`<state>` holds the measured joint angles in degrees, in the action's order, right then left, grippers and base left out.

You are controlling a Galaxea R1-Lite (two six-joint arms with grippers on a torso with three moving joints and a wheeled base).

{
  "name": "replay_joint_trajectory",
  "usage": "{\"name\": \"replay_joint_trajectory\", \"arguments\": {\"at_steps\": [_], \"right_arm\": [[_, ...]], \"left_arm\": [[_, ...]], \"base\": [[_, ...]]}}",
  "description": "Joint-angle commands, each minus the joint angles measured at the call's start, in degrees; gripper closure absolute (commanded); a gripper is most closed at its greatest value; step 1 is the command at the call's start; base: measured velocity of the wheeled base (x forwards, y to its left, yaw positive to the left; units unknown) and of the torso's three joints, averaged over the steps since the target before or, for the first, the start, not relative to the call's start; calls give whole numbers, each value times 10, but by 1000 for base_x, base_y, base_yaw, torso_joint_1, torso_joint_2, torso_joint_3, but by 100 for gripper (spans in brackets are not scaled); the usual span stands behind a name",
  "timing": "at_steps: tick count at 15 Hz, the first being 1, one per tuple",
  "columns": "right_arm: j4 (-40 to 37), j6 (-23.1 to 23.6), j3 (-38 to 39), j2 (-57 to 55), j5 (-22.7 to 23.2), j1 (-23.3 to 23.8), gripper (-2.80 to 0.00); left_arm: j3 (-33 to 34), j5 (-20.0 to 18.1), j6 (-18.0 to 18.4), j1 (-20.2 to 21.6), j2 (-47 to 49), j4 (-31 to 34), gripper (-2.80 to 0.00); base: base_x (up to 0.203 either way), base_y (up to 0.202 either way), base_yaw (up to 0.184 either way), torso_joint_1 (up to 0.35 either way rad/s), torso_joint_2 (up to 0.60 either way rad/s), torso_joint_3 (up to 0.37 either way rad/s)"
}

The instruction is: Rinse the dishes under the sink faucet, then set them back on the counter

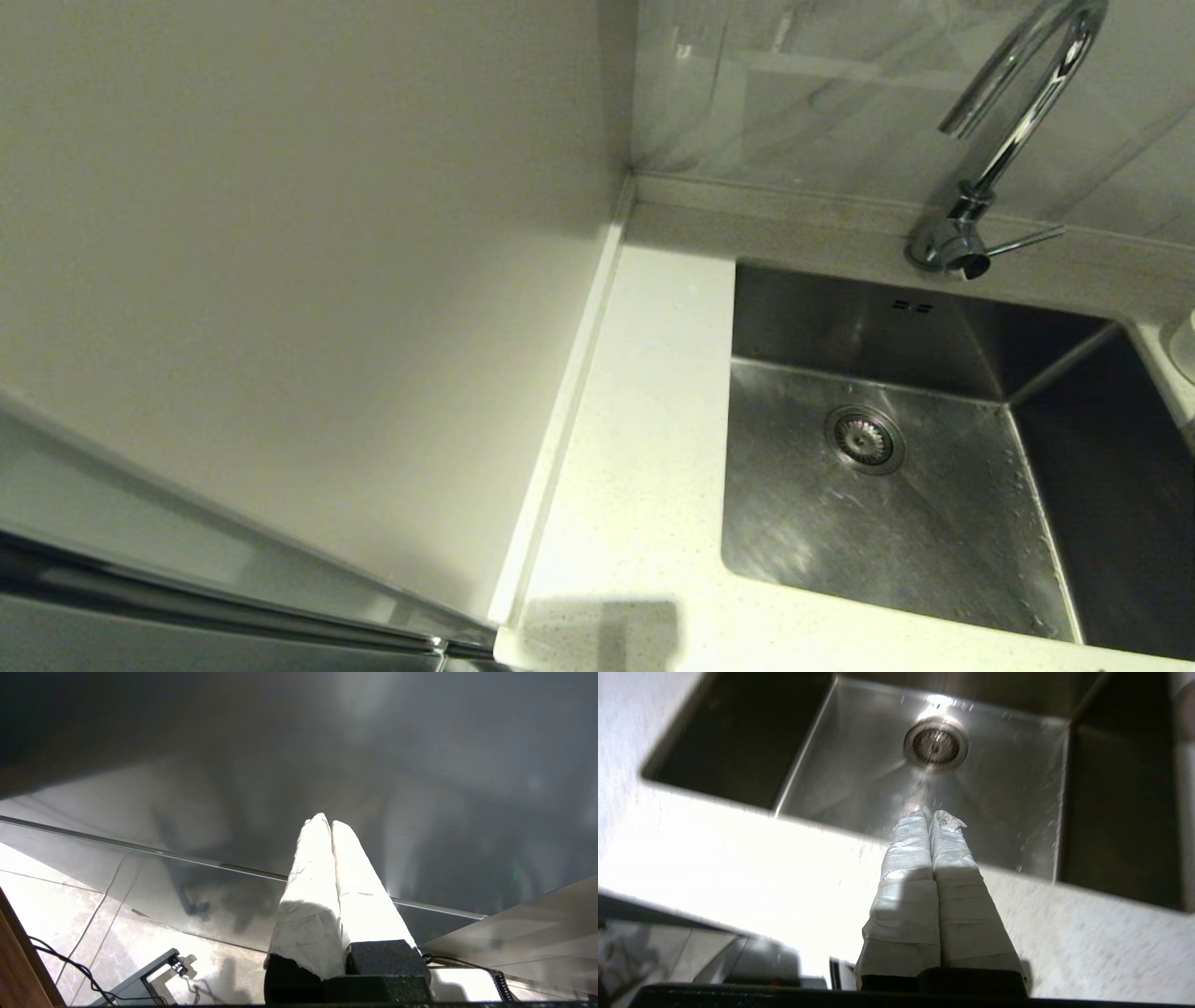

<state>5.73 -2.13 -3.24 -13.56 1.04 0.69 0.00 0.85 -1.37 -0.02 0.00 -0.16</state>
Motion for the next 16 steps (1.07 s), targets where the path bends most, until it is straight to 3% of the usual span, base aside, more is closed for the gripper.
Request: {"name": "replay_joint_trajectory", "arguments": {"at_steps": [1,5,16], "right_arm": [[-12,1,28,64,-3,-15,0],[-55,21,29,136,-7,-9,0],[-58,23,32,135,-8,-9,0]], "left_arm": [[0,0,0,0,-2,0,0],[0,1,0,0,-2,0,0],[0,0,0,0,-2,0,0]], "base": [[0,0,0,0,0,0],[0,0,0,0,0,0],[0,0,0,0,0,0]]}}
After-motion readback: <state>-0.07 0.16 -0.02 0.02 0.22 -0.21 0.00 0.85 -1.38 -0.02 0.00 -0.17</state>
